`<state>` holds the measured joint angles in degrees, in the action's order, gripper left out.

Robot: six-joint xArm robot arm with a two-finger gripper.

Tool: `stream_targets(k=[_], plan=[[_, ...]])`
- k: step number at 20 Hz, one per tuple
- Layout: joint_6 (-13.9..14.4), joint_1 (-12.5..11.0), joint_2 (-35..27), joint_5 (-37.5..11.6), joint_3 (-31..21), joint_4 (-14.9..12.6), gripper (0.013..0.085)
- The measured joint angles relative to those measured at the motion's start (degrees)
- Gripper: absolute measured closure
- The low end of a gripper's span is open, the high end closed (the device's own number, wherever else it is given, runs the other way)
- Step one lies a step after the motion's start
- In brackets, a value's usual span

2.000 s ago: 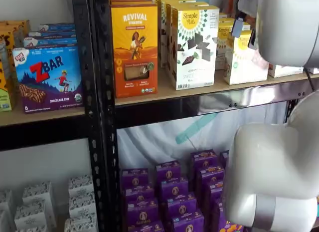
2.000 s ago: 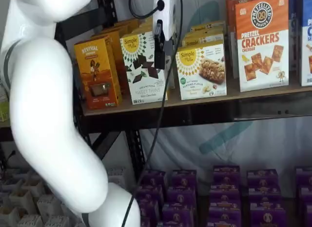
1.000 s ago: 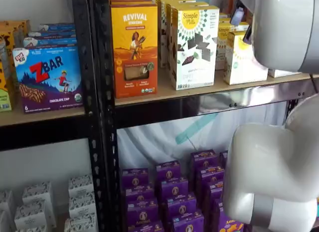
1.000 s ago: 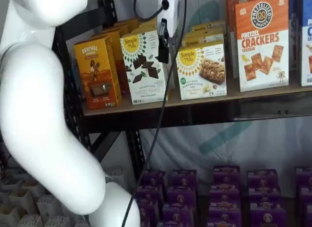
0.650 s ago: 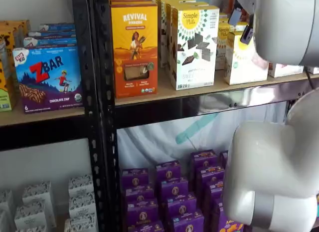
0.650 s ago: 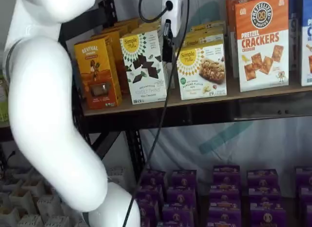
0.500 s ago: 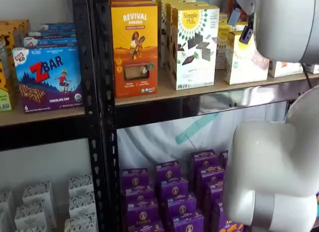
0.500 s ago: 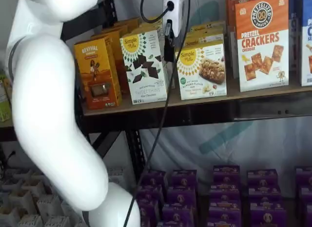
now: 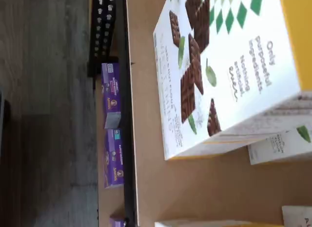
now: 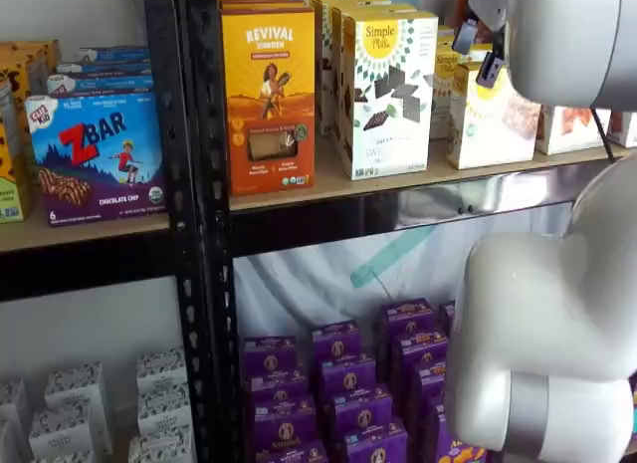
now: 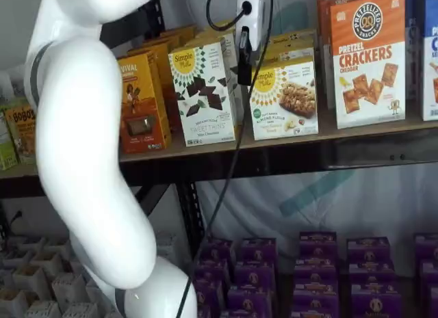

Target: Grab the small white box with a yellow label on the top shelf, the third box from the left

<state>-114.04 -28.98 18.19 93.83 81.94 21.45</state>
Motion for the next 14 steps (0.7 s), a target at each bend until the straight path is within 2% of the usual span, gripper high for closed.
stream_targets(k=[4, 14], plan=[[-0.1, 0.1, -1.2, 0.2, 1.0, -0.8, 0.013], [-0.8, 0.5, -4.5, 3.5, 4.3, -5.8, 0.013]])
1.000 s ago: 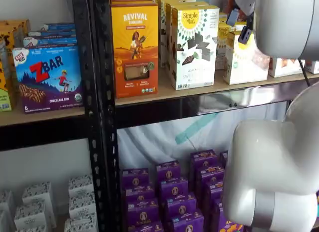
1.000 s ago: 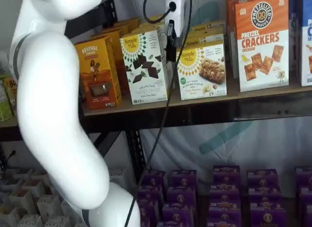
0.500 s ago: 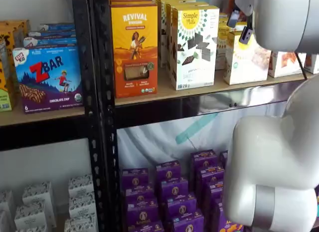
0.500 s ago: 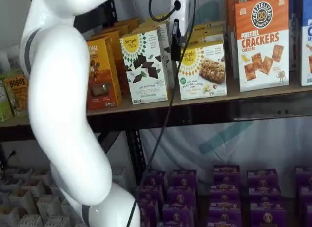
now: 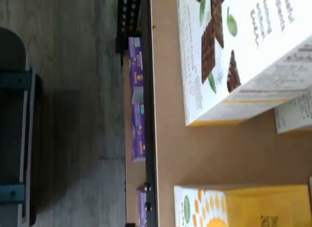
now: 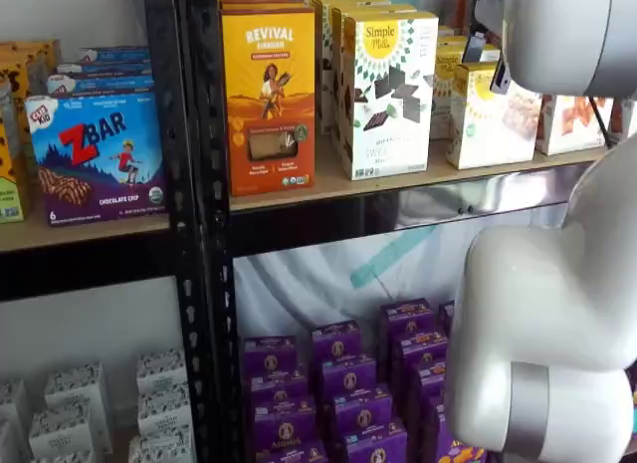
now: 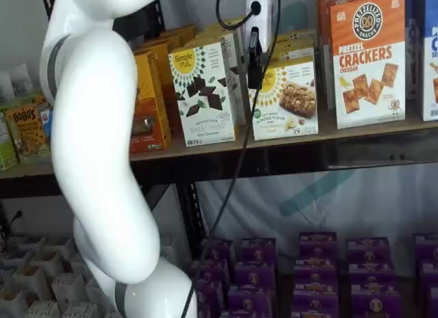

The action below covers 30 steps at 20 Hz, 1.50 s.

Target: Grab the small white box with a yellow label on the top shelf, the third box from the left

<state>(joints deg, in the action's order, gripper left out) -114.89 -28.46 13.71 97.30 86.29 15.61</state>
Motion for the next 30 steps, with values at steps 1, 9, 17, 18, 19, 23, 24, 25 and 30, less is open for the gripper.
stream_targets(k=[1, 9, 17, 18, 19, 23, 24, 25, 30], plan=[[-0.1, 0.0, -0.2, 0.1, 0.2, -0.5, 0.013], [1.0, 2.3, -2.2, 2.7, 2.4, -5.7, 0.013], [2.5, 4.3, -3.0, 2.1, 2.8, -7.4, 0.013], [2.8, 4.6, -3.3, 2.1, 3.1, -7.8, 0.013], [3.0, 4.9, -3.6, 2.1, 3.3, -8.0, 0.013], [3.6, 5.8, -4.4, 1.8, 3.9, -9.4, 0.013], [3.8, 6.0, -4.6, 1.6, 3.9, -9.6, 0.013], [3.9, 6.1, -4.7, 1.3, 3.9, -9.7, 0.013], [4.1, 6.5, -5.0, -0.1, 3.7, -9.8, 0.013]])
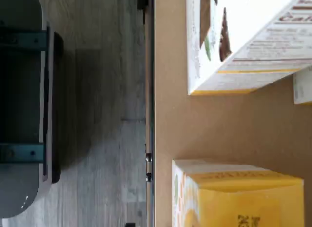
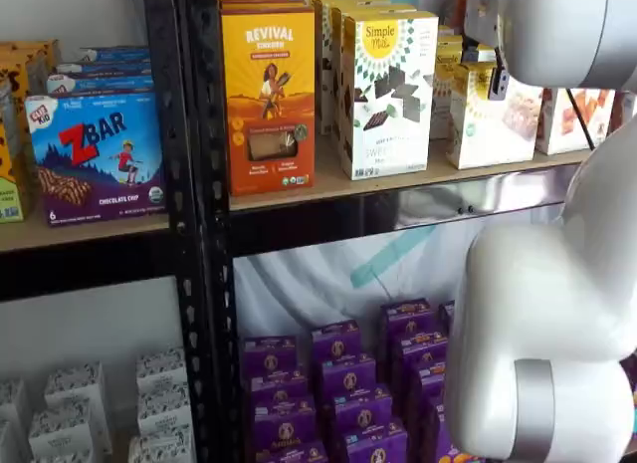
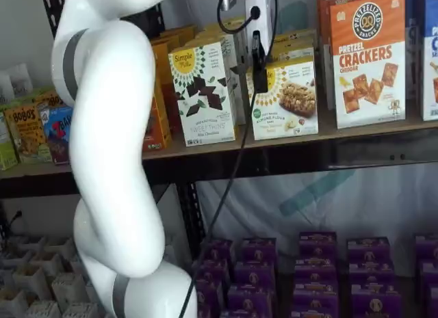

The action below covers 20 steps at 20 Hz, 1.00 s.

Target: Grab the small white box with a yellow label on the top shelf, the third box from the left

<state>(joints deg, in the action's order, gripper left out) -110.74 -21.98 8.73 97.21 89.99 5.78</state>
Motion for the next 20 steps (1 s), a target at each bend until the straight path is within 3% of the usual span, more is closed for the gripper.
stream_targets(k=[10, 12, 18, 20], plan=[[0.0, -0.1, -1.5, 0.8, 1.6, 0.3, 0.013], [-0.1, -0.2, -1.6, 0.9, 1.7, 0.3, 0.021], [-0.3, -0.4, -1.6, 0.4, 1.6, 0.7, 0.033], [-0.3, -0.4, -1.5, 0.4, 1.6, 0.7, 0.033]])
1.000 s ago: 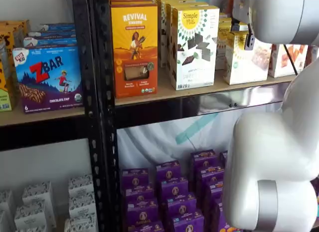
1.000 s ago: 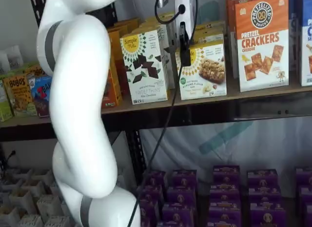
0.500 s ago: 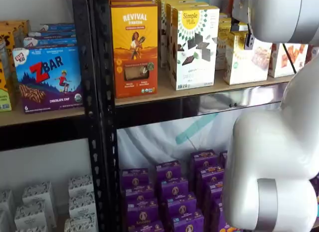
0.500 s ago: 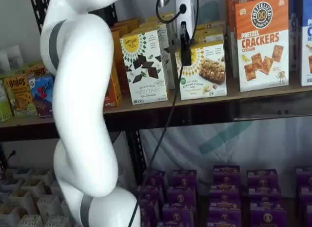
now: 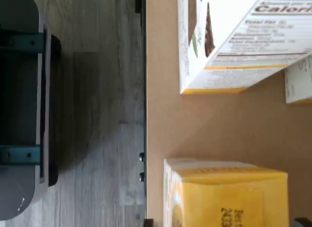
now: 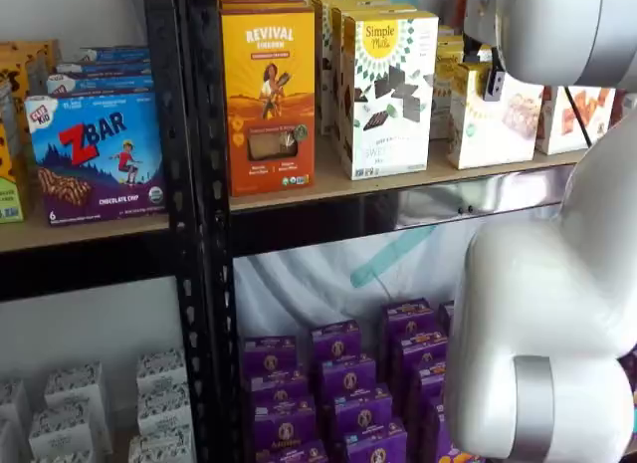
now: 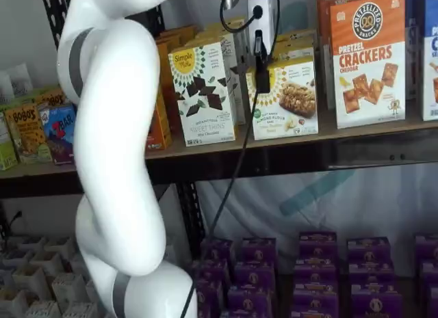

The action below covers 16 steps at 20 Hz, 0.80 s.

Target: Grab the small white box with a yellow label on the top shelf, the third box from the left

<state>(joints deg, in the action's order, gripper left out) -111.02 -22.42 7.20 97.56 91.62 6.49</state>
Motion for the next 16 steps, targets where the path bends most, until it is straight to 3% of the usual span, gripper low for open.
stream_targets(k=[3, 10, 14, 16], plan=[[0.0, 0.0, 0.0, 0.0, 0.0, -0.1, 0.033], [-0.2, -0.2, 0.3, 0.0, -0.3, -0.1, 0.049], [-0.3, -0.3, 0.4, 0.2, -0.4, -0.1, 0.049], [-0.3, -0.3, 0.5, 0.3, -0.4, 0.0, 0.053]])
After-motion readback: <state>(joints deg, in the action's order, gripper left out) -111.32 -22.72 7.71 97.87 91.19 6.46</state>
